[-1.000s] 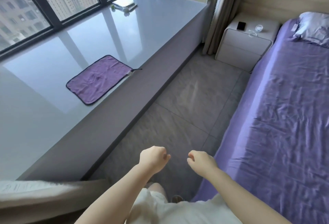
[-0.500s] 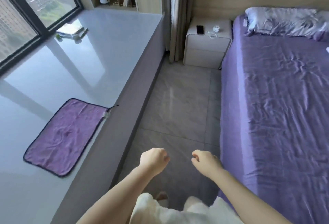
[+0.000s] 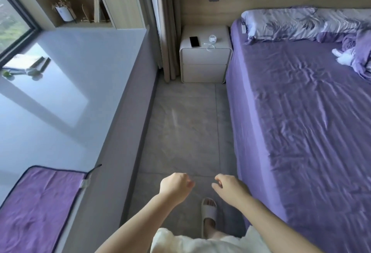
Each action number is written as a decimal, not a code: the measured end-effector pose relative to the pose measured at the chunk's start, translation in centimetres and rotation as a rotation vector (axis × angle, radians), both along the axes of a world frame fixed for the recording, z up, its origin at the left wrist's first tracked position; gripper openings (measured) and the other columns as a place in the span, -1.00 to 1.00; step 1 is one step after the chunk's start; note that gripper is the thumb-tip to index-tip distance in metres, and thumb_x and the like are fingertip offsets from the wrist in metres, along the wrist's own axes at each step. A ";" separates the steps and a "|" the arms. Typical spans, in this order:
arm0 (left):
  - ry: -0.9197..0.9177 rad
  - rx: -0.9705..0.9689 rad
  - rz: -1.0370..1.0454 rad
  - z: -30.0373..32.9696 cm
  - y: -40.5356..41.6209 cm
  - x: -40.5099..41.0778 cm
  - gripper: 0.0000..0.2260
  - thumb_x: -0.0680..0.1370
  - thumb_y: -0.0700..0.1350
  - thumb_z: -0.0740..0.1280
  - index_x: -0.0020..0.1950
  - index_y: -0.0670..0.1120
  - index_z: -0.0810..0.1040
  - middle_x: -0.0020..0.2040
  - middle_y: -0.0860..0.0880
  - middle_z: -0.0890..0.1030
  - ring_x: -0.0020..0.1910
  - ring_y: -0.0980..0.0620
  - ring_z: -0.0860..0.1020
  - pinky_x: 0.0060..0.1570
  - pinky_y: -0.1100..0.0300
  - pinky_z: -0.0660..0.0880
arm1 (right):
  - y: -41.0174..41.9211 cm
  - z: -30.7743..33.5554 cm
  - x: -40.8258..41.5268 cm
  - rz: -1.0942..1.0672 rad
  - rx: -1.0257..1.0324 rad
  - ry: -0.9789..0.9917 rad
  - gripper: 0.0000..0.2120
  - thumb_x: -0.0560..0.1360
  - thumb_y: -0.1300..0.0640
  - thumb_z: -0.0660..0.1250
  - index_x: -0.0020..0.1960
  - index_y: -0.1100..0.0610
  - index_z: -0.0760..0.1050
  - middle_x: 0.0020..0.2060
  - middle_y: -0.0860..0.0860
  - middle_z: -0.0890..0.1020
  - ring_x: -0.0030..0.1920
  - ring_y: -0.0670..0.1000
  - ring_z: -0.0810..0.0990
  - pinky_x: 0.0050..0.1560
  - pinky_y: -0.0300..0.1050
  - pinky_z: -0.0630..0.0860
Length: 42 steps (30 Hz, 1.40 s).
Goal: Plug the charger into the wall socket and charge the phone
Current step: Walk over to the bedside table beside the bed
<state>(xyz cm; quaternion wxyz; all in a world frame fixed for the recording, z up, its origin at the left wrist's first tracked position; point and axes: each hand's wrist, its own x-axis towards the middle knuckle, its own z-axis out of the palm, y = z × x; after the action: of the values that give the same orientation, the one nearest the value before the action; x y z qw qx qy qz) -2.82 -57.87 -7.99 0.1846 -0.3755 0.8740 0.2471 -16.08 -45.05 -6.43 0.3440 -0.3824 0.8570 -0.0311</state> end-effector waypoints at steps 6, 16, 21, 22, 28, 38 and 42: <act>-0.036 -0.026 -0.012 0.0 -3.7 -7.3 -0.68 0.50 0.07 0.12 0.02 -0.04 0.60 0.03 -0.03 0.67 0.05 -0.09 0.59 -0.04 0.12 0.50 | -4.7 -0.2 -7.4 0.078 -0.012 0.013 -0.63 0.58 -0.04 0.12 0.30 0.11 0.42 0.21 0.07 0.60 0.18 0.13 0.56 0.11 -0.09 0.43; -0.094 -0.084 -0.080 0.7 -12.3 -17.6 -0.71 0.53 0.04 0.15 -0.02 -0.08 0.60 -0.01 -0.06 0.65 0.01 -0.12 0.60 -0.15 0.17 0.45 | -13.5 0.3 -17.2 0.205 -0.006 0.151 -0.65 0.59 -0.01 0.09 0.22 0.17 0.46 0.17 0.10 0.59 0.15 0.16 0.55 0.18 -0.01 0.43; -0.122 -0.086 -0.161 0.0 -19.0 -22.7 -0.69 0.51 0.06 0.14 -0.05 -0.09 0.59 0.00 -0.08 0.66 -0.02 -0.14 0.61 -0.22 0.17 0.39 | -19.2 -0.9 -21.6 0.138 -0.001 0.130 -0.65 0.59 -0.03 0.11 0.21 0.16 0.48 0.16 0.08 0.59 0.13 0.16 0.56 0.13 -0.03 0.44; -0.121 -0.087 -0.163 0.0 -20.7 -23.7 -0.69 0.51 0.05 0.13 -0.05 -0.09 0.59 0.00 -0.09 0.66 -0.02 -0.14 0.61 -0.22 0.17 0.39 | -20.5 -1.0 -22.5 0.123 -0.004 0.126 -0.65 0.58 -0.04 0.11 0.19 0.16 0.48 0.15 0.08 0.60 0.11 0.16 0.57 0.11 -0.03 0.45; -0.075 -0.119 -0.222 0.7 -30.8 -30.2 -0.65 0.51 0.09 0.11 0.02 -0.07 0.59 0.02 -0.06 0.66 -0.01 -0.12 0.61 -0.18 0.17 0.44 | -29.1 0.0 -28.4 0.006 -0.068 0.146 -0.66 0.56 -0.07 0.13 0.13 0.14 0.50 0.09 0.06 0.62 0.05 0.16 0.59 -0.01 -0.06 0.47; -0.020 -0.055 -0.162 0.0 -39.8 -42.3 -0.59 0.48 0.22 0.10 -0.03 -0.02 0.61 -0.02 -0.02 0.68 -0.02 -0.08 0.62 -0.19 0.18 0.41 | -37.2 -0.3 -39.9 -0.136 -0.081 0.134 -0.66 0.54 -0.10 0.16 0.08 0.14 0.51 0.09 0.05 0.62 0.07 0.14 0.59 -0.01 -0.06 0.49; -0.032 -0.059 -0.125 -0.7 -42.3 -48.1 -0.63 0.50 0.20 0.12 0.02 0.01 0.59 0.02 -0.02 0.67 0.03 -0.07 0.61 -0.15 0.20 0.41 | -39.7 -1.5 -45.6 -0.097 -0.079 0.110 -0.65 0.54 -0.11 0.15 0.09 0.13 0.50 0.09 0.05 0.62 0.08 0.13 0.59 -0.01 -0.08 0.49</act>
<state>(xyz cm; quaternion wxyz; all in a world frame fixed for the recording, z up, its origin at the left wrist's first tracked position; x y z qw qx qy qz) -50.89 -100.17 -8.73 0.2025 -0.3296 0.8994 0.2034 -61.69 -84.74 -7.93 0.2793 -0.3549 0.8902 -0.0606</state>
